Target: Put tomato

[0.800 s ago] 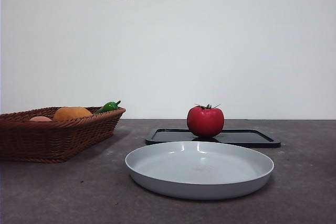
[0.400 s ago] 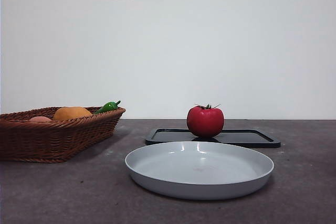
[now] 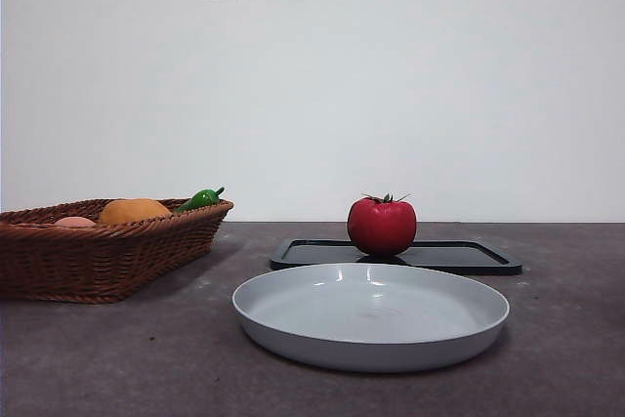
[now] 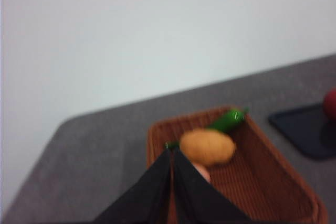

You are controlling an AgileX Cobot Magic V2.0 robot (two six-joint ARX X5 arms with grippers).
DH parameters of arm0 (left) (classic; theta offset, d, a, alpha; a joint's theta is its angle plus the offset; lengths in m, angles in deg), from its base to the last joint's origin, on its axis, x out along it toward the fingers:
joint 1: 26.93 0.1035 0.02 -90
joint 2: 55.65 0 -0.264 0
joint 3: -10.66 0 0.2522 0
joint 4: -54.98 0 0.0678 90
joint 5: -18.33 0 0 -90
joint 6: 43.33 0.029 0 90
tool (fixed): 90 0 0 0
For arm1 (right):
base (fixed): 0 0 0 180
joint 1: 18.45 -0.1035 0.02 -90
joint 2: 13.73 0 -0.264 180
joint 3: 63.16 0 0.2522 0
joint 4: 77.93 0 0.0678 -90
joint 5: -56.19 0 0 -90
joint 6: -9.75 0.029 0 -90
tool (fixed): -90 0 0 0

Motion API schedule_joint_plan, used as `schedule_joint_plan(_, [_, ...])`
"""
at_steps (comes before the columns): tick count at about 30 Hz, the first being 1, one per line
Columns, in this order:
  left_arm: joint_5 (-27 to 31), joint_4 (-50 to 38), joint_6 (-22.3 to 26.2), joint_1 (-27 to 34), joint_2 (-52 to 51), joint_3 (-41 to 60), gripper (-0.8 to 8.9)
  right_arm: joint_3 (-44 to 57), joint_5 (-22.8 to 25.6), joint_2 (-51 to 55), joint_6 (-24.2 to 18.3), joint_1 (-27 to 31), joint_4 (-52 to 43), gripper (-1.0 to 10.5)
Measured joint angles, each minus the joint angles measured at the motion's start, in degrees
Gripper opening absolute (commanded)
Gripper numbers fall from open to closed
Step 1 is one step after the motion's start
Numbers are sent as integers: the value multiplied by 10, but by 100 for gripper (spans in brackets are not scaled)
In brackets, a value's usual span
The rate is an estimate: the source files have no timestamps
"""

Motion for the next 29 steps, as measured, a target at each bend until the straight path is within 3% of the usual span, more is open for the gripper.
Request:
schedule_joint_plan(14, [1,1,3,6,-64,151,8,0,0,0,0,0,0,17])
schedule_joint_plan(29, [3,16,-3,6,-89,156,8,0,0,0,0,0,-4,17])
